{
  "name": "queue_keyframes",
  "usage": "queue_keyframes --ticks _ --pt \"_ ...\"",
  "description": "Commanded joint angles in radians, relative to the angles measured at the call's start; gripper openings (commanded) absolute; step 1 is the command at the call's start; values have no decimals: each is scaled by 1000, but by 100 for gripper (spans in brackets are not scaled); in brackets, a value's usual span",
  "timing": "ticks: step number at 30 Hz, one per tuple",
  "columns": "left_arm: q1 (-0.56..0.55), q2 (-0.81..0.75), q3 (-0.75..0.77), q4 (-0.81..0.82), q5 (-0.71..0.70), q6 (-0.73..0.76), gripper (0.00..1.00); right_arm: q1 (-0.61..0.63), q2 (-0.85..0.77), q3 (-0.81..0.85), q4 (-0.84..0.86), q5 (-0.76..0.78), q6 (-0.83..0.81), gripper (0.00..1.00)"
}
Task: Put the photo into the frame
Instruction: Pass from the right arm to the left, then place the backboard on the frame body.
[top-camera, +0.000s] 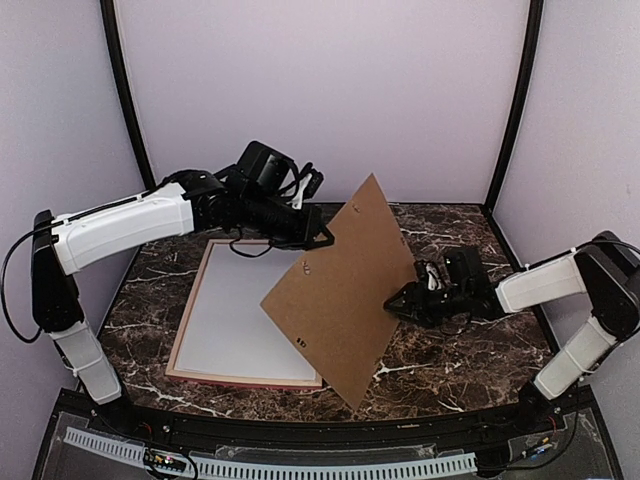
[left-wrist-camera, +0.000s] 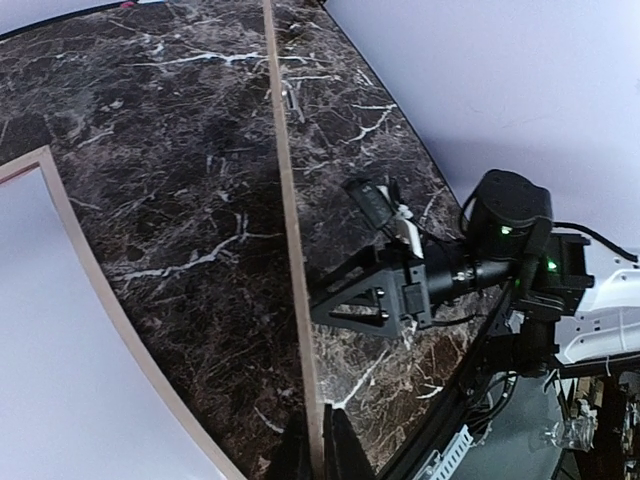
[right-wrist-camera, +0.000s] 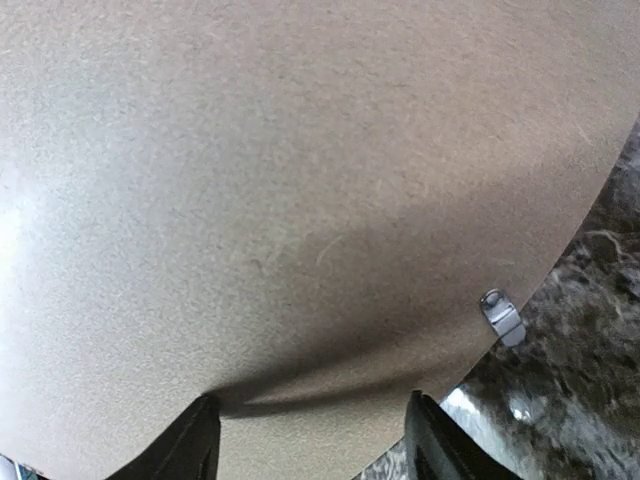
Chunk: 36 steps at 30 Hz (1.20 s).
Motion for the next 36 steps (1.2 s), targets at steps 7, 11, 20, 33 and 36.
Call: queue_keyframes --ticks 7,11,20,33,36 --pt "62 -164 -212 172 65 -12 0 -20 -284 145 -364 94 -160 79" --pt "142 -291 -406 315 127 -98 0 -32 -376 189 -463 124 -182 83" --pt "412 -584 -734 570 309 -319 0 -38 -398 226 -512 156 -206 86" --pt "741 -774 -900 496 467 -346 0 -40 -302 201 -439 125 -210 86" --pt "763 -764 -912 475 471 -324 0 -40 -280 194 -422 118 -211 86"
